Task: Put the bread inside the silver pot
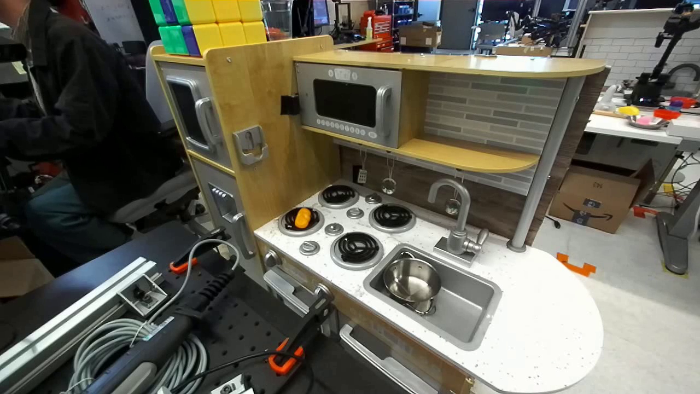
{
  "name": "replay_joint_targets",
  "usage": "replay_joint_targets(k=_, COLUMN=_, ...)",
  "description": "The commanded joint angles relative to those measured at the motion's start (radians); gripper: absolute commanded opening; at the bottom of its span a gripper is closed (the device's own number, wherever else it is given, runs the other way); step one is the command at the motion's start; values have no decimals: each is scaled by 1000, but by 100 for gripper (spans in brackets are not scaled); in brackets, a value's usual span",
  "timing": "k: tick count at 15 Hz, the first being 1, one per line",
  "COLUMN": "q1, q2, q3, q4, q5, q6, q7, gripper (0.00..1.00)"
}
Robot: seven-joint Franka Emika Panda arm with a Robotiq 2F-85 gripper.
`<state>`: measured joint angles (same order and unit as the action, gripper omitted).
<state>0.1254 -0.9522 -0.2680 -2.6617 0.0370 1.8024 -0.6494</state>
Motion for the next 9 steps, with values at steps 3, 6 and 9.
replay_joint_targets(k=3, q1=16, q2=54, q3=-15, q4=-35, q5=-109, q6=42, q7=-262, gripper=100)
replay_joint_targets(k=6, q1=1, q2=34, q3=28, q4=-55, q5=-98, q6=72, q7=-280, gripper=100)
replay_joint_targets(k=9, q1=-14, q2=20, q3=46, q4=-7, q5=45, q6=49, q7=-97, gripper=100)
